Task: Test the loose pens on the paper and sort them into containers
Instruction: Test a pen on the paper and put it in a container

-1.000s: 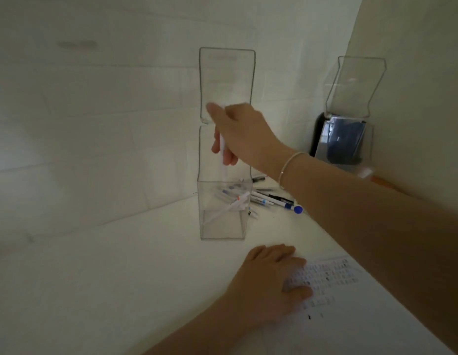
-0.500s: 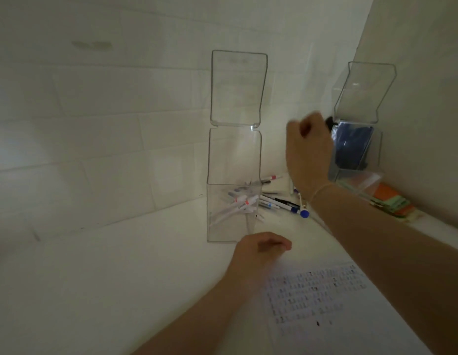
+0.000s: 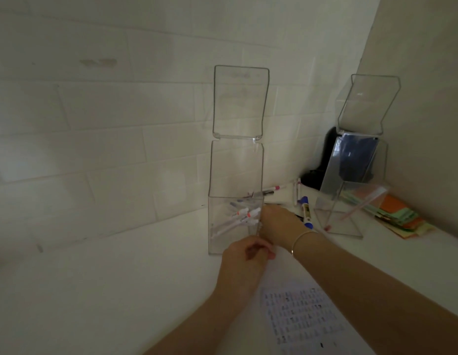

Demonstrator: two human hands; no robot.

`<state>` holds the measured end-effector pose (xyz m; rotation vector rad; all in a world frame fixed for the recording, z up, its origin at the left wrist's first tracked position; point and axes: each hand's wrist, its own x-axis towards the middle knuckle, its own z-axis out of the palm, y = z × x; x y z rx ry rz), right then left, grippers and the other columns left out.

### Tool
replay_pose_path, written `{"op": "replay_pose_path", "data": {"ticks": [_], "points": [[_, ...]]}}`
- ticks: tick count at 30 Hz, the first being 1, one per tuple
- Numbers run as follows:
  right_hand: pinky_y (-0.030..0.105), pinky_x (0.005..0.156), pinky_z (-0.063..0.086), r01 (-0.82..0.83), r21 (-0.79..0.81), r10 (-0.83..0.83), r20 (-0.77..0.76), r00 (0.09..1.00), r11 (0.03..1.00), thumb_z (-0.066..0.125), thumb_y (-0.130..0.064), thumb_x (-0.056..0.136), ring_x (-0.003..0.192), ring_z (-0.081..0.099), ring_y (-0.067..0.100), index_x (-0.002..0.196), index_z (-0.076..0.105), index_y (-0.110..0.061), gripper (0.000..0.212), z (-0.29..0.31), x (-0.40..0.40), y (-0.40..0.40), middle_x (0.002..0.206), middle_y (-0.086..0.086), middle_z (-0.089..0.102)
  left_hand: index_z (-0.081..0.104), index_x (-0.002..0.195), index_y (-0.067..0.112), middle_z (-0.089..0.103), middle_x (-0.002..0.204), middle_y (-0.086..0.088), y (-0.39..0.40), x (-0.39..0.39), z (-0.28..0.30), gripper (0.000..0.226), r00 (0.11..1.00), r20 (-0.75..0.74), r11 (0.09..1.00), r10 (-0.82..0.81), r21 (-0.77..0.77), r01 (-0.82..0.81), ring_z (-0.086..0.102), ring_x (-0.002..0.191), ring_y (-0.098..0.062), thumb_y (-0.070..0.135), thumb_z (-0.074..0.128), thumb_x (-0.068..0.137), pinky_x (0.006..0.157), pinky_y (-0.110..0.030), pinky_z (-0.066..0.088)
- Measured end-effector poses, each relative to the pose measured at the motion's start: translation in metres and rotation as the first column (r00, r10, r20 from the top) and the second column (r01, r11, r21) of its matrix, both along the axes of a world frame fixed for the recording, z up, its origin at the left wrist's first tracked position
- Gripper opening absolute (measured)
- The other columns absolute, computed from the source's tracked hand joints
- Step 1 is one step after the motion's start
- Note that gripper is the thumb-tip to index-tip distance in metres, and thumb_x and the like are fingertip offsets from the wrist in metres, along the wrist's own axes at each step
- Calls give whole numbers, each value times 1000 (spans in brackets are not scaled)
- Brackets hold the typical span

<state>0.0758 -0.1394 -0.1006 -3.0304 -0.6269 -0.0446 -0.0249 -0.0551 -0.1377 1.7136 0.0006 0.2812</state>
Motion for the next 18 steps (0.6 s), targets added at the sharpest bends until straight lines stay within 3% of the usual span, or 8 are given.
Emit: {"op": "replay_pose_path", "data": {"ticks": [4, 6, 7, 8, 10, 12, 16, 18], "points": [[26, 73, 41, 29, 56, -28, -13, 1000, 998, 58, -15, 85, 102, 58, 31, 106, 57, -1, 24, 18, -2, -9, 109, 15, 57, 71, 78, 12, 72, 74, 0, 0, -1, 1, 26, 1000, -14, 1000, -3, 1, 3, 67, 73, -5, -4, 52, 85, 74, -10, 47], [22, 67, 41, 80, 282, -90, 22, 996, 956, 63, -17, 83, 93, 61, 27, 94, 65, -1, 20, 38, -2, -17, 92, 13, 60, 70, 77, 15, 73, 73, 2, -1, -1, 1, 25, 999, -48, 1000, 0, -16, -1, 68, 74, -5, -2, 53, 86, 74, -12, 47], [19, 65, 44, 113, 443, -138, 24, 990, 889, 64, -16, 82, 83, 62, 21, 88, 68, -3, 15, 51, -3, -23, 84, 9, 62, 69, 77, 17, 73, 72, 3, -1, -1, 1, 25, 998, -61, 1000, -4, -23, 2, 68, 75, -6, 0, 53, 86, 74, -13, 47], [16, 61, 46, 135, 614, -175, 5, 985, 778, 66, -15, 82, 72, 60, 15, 84, 70, -8, 9, 66, -6, -31, 77, 5, 62, 69, 77, 18, 73, 72, 4, -1, -1, 0, 25, 997, -71, 1000, -7, -24, 5, 69, 76, -7, 1, 53, 86, 74, -14, 47], [16, 58, 47, 174, 869, -197, -90, 976, 462, 67, -15, 83, 62, 55, 8, 81, 67, -13, 3, 96, -15, -47, 70, 0, 61, 70, 78, 19, 73, 72, 5, -1, -1, -1, 24, 996, -85, 1000, -10, -8, 9, 68, 77, -7, 3, 54, 87, 73, -13, 47], [16, 60, 48, 192, 971, -170, -167, 971, 141, 68, -18, 83, 63, 54, 8, 80, 64, -13, 7, 116, -24, -63, 72, 0, 61, 70, 80, 17, 73, 74, 6, -2, -2, -1, 22, 996, -91, 1000, -5, 10, 6, 68, 77, -5, 4, 54, 87, 72, -10, 47], [29, 73, 56, 179, 919, 49, -173, 984, -352, 58, -23, 91, 77, 66, 14, 80, 63, -12, 17, 138, -43, -79, 77, 2, 67, 71, 82, 17, 73, 76, 5, -3, -3, 0, 21, 996, -91, 999, -1, 48, 5, 67, 77, -2, 5, 54, 87, 71, -7, 45], [32, 69, 59, 296, 765, 247, -183, 952, -573, 48, -24, 96, 63, 67, 18, 77, 58, -9, 26, 140, -50, -81, 65, 5, 65, 70, 81, 18, 73, 75, 5, -2, -4, 0, 22, 997, -79, 998, -4, 64, 9, 67, 76, -1, 4, 54, 87, 70, -7, 45]]}}
